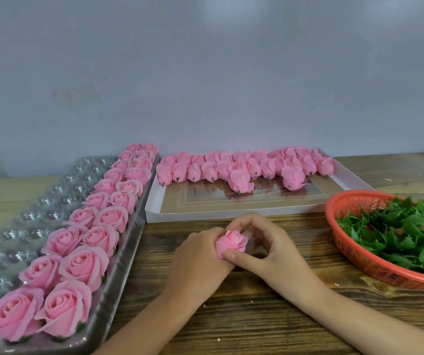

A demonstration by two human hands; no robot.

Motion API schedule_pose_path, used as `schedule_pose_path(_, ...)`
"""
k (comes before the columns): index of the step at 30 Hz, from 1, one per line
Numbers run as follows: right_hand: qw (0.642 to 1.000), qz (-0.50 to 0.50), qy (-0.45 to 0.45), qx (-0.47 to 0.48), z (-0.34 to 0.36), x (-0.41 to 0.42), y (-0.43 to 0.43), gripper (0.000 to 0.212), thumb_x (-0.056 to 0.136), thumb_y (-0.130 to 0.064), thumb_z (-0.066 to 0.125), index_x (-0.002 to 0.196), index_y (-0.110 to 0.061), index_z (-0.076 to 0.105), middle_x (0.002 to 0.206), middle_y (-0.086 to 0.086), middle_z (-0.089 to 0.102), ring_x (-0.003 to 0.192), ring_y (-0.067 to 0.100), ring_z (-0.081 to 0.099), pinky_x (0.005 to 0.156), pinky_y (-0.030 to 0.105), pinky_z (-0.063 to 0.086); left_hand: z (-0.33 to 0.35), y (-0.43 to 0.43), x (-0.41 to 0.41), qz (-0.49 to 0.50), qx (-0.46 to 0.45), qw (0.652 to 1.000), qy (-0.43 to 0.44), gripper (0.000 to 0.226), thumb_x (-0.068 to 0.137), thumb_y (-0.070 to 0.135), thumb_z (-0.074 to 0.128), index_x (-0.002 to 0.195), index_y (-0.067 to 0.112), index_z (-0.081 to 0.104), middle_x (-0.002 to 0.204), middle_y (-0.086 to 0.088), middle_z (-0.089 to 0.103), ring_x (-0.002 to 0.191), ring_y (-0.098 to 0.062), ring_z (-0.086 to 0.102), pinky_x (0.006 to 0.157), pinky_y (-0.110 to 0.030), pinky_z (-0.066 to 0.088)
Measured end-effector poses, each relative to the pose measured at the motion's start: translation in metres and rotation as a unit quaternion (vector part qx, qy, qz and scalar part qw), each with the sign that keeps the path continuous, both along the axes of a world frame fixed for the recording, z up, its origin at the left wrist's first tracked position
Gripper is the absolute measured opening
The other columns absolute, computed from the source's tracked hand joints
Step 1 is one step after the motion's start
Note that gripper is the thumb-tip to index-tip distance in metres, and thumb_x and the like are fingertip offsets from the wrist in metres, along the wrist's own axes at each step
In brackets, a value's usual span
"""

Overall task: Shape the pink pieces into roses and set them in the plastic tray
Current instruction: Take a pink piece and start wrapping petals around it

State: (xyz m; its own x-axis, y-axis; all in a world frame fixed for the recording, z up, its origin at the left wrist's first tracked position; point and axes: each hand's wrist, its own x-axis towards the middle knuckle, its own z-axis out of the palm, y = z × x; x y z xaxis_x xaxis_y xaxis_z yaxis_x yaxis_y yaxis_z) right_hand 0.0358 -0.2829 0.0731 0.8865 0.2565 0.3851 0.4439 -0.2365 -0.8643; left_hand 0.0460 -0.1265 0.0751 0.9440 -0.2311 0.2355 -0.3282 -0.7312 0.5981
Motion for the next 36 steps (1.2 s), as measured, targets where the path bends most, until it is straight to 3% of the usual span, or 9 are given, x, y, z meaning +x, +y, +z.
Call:
schedule_pose_path(6,1.0,0.007,0.019,0.008,-0.0025,0.0007,0.0008,0.033,0.07,-0.046,0.078,0.097,-0.033,0.064,0.099,-0.006,0.063,0.083,0.023,0.064,0.071,0.03,0.049,-0.0022,0.0009,-0.0028,-0.002,0.08,0.995,-0.057,0.027,0.09,0.049,0.054,0.11,0.031,0.059,0.078,0.02,0.052,0.063,0.001,0.046,0.054,-0.009,0.027)
schedule_pose_path(11,1.0,-0.008,0.008,0.006,-0.0038,0.0004,-0.0002,0.015,0.081,-0.032,0.072,0.094,-0.03,0.065,0.092,-0.011,0.059,0.077,0.011,0.059,0.07,0.022,0.046,-0.0016,-0.0004,-0.0042,0.008,0.086,0.994,-0.061,0.022,0.087,0.053,0.054,0.096,0.033,0.058,0.067,0.019,0.049,0.057,0.004,0.046,0.05,-0.011,0.026)
schedule_pose_path(14,1.0,-0.001,-0.003,0.005,-0.0029,0.0003,-0.0009,0.016,0.086,-0.016,0.073,0.094,-0.028,0.066,0.091,-0.012,0.059,0.082,0.013,0.06,0.073,0.024,0.048,-0.0011,0.0001,-0.003,0.008,0.071,0.996,-0.046,0.021,0.084,0.056,0.052,0.088,0.035,0.056,0.068,0.017,0.054,0.06,0.003,0.051,0.05,-0.012,0.028)
schedule_pose_path(17,1.0,0.013,-0.025,-0.002,-0.0003,-0.0007,-0.0017,0.017,0.085,-0.013,0.075,0.093,-0.027,0.069,0.095,-0.009,0.06,0.091,0.018,0.061,0.081,0.032,0.052,-0.0006,0.0005,-0.0011,-0.008,0.031,0.999,-0.022,0.018,0.082,0.052,0.059,0.086,0.034,0.06,0.072,0.016,0.062,0.066,0.001,0.057,0.054,-0.014,0.038)
schedule_pose_path(21,0.999,0.027,-0.046,0.007,0.0029,-0.0034,-0.0018,0.014,0.083,-0.015,0.078,0.09,-0.027,0.073,0.094,-0.008,0.061,0.092,0.02,0.061,0.081,0.03,0.051,0.0006,0.0012,-0.0006,-0.06,-0.019,0.998,0.004,0.018,0.08,0.042,0.066,0.093,0.03,0.065,0.079,0.015,0.066,0.073,0.0,0.062,0.066,-0.026,0.054)
schedule_pose_path(24,0.998,0.021,-0.054,0.013,0.0035,-0.0041,-0.0013,0.01,0.08,-0.017,0.079,0.087,-0.024,0.076,0.087,-0.006,0.061,0.085,0.02,0.059,0.076,0.031,0.05,0.0009,-0.0001,-0.0016,-0.069,-0.022,0.997,-0.004,0.016,0.079,0.041,0.066,0.09,0.03,0.064,0.077,0.013,0.066,0.072,0.0,0.061,0.064,-0.023,0.053)
schedule_pose_path(30,0.995,-0.002,-0.067,0.07,0.0048,-0.0057,-0.0022,0.006,0.082,-0.018,0.076,0.088,-0.019,0.076,0.081,-0.006,0.065,0.077,0.012,0.059,0.072,0.02,0.047,0.0033,-0.0028,-0.0046,-0.054,-0.061,0.997,0.007,0.003,0.081,0.036,0.066,0.083,0.034,0.065,0.073,0.015,0.067,0.069,0.002,0.061,0.056,-0.01,0.039)
schedule_pose_path(33,0.995,-0.007,-0.026,0.098,0.0042,-0.0028,-0.0015,0.026,0.08,-0.021,0.079,0.104,-0.024,0.07,0.096,-0.01,0.068,0.091,0.009,0.062,0.081,0.027,0.05,0.0032,-0.0052,0.0015,0.043,-0.129,0.989,0.05,0.016,0.082,0.011,0.068,0.081,0.028,0.068,0.076,0.007,0.07,0.073,-0.007,0.063,0.063,-0.02,0.046)
schedule_pose_path(36,0.999,0.035,0.02,0.006,0.0014,-0.0015,-0.0005,0.058,0.077,-0.041,0.075,0.131,-0.03,0.055,0.126,-0.016,0.061,0.124,0.006,0.053,0.101,0.03,0.046,0.0005,0.0037,0.0005,0.007,-0.17,0.983,0.067,0.039,0.071,-0.002,0.07,0.064,0.035,0.061,0.058,0.017,0.062,0.058,-0.002,0.058,0.055,-0.015,0.048)
